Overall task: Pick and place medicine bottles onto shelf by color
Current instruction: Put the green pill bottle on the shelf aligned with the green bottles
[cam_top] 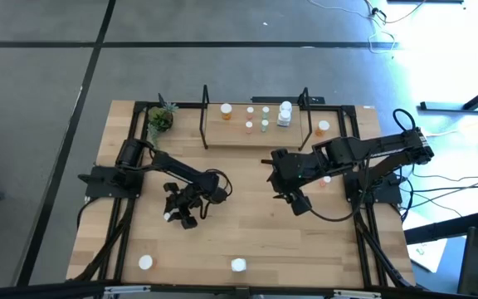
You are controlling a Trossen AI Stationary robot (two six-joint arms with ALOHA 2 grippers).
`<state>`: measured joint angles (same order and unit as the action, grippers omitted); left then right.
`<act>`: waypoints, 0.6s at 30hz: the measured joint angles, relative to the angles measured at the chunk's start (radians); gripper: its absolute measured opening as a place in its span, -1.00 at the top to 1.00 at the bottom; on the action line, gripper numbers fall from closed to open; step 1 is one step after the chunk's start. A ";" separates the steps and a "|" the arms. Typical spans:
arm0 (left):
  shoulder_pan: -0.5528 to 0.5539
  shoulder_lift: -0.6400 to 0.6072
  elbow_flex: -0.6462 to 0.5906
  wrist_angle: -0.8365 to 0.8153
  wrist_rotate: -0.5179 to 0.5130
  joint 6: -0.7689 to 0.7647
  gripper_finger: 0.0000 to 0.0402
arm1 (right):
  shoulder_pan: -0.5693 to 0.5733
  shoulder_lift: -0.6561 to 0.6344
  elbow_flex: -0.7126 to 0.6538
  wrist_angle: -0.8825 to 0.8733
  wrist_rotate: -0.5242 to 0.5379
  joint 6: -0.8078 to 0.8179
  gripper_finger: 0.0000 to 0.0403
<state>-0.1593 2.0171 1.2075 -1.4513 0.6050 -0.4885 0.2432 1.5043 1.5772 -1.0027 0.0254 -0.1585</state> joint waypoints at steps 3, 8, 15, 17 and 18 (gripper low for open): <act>0.000 0.000 -0.014 0.000 0.011 -0.003 0.52 | 0.000 0.000 0.000 0.000 0.000 0.000 -0.22; 0.000 0.008 -0.048 0.014 0.059 -0.002 0.52 | 0.000 0.000 0.000 0.000 0.000 0.000 -0.22; 0.000 0.066 -0.080 0.018 0.117 0.052 0.52 | 0.000 0.000 0.000 0.005 0.000 0.000 -0.22; 0.000 0.085 -0.080 0.016 0.132 0.072 0.52 | 0.000 0.000 0.000 0.005 0.000 0.000 -0.22; 0.000 0.093 -0.080 0.014 0.135 0.082 0.52 | 0.000 0.000 0.000 0.005 0.000 0.000 -0.22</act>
<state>-0.1593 2.1097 1.1277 -1.4371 0.7399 -0.4069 0.2432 1.5043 1.5772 -0.9977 0.0254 -0.1585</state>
